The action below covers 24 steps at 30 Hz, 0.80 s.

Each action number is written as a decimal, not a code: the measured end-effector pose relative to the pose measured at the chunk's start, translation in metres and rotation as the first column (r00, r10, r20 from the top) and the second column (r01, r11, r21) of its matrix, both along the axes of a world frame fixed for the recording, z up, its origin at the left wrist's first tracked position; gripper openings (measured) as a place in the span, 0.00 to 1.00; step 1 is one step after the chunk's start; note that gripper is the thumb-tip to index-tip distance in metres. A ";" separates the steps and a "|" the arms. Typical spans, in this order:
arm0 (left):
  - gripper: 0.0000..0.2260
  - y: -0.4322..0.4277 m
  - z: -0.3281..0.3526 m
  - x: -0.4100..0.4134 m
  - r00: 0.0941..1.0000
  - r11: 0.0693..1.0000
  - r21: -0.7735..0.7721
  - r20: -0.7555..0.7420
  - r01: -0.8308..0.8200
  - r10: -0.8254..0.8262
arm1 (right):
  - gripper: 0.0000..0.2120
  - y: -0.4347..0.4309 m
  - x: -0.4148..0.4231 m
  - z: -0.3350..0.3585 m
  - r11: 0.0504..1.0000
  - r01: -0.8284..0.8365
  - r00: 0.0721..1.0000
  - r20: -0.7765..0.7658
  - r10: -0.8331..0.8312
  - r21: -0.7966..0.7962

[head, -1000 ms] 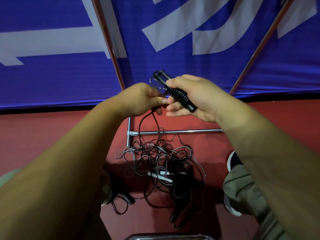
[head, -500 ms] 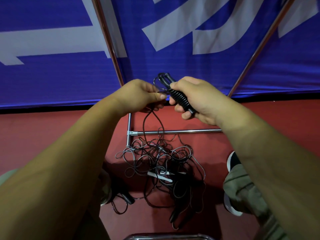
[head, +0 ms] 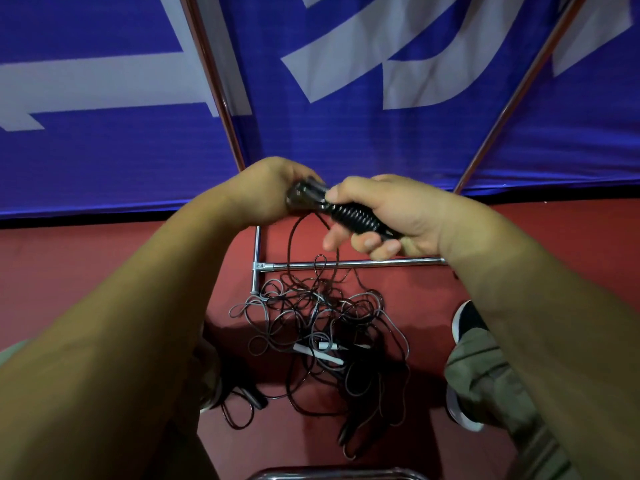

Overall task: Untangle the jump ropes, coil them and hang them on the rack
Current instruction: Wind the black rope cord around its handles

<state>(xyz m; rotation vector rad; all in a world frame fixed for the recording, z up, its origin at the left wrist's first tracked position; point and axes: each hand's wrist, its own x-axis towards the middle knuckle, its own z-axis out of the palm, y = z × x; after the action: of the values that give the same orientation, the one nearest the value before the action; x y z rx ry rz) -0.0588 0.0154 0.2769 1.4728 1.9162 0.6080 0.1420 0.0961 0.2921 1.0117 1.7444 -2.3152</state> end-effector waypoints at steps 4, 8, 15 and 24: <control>0.08 -0.002 0.004 0.007 0.989 0.997 0.026 0.129 0.067 -0.070 | 0.14 -0.001 0.005 -0.001 0.973 -0.218 0.970 0.088 0.225 -0.077; 0.08 0.002 0.005 0.007 0.988 0.990 0.081 0.098 0.114 -0.122 | 0.06 -0.002 0.003 -0.008 0.960 -0.269 0.946 0.165 0.278 -0.073; 0.08 0.001 0.010 0.015 0.989 0.975 0.167 -0.036 0.144 -0.140 | 0.09 0.004 -0.001 -0.021 0.974 -0.226 0.941 0.257 0.219 -0.003; 0.15 0.002 0.007 0.011 0.946 0.980 0.022 -0.265 0.197 -0.185 | 0.10 0.013 -0.010 -0.036 0.935 0.116 0.926 0.304 -0.224 0.336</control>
<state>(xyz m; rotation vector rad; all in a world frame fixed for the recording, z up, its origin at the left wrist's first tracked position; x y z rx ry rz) -0.0479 0.0173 0.2843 1.8214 1.9316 0.3872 0.1325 0.1089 0.2557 1.5679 1.9750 -1.8285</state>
